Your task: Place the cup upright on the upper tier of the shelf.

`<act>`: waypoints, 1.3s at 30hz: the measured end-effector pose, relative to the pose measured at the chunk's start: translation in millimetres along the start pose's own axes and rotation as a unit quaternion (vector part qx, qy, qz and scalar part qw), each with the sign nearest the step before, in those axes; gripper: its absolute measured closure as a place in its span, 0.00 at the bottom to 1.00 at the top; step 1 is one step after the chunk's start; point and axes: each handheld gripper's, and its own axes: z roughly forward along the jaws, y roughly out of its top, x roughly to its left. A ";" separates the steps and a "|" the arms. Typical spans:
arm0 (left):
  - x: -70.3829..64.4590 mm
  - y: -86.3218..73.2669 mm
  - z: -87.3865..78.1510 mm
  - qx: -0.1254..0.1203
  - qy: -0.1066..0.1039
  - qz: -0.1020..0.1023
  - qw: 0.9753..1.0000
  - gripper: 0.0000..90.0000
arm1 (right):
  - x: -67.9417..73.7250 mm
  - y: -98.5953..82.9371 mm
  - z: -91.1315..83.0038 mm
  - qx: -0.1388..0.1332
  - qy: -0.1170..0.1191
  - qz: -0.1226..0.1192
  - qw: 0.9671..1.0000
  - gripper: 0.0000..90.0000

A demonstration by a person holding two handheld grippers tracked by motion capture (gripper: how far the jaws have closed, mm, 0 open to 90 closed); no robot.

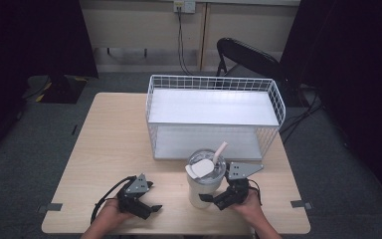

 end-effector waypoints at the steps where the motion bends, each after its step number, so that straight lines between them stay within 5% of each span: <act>1: 0.0 0.0 -0.1 0.000 0.000 0.000 1.000 0.15 | 0.0 0.0 0.0 0.000 0.000 0.000 1.000 0.07; 15: 0.0 0.0 0.1 0.000 0.000 0.000 1.000 0.15 | -3.6 -2.9 5.0 -0.013 0.016 0.009 1.000 0.06; 25: 0.0 0.0 0.0 0.000 0.000 0.000 1.000 0.15 | 3.8 -4.2 2.8 -0.045 -0.024 -0.014 0.999 0.10; 32: 0.1 0.1 -0.1 0.000 0.000 0.000 1.000 0.14 | 4.0 -1.6 0.3 -0.053 -0.014 0.001 0.999 0.10; 39: 0.0 0.0 0.0 0.000 0.000 0.000 1.000 0.14 | 9.9 13.4 -4.7 -0.071 -0.006 -0.011 0.997 0.11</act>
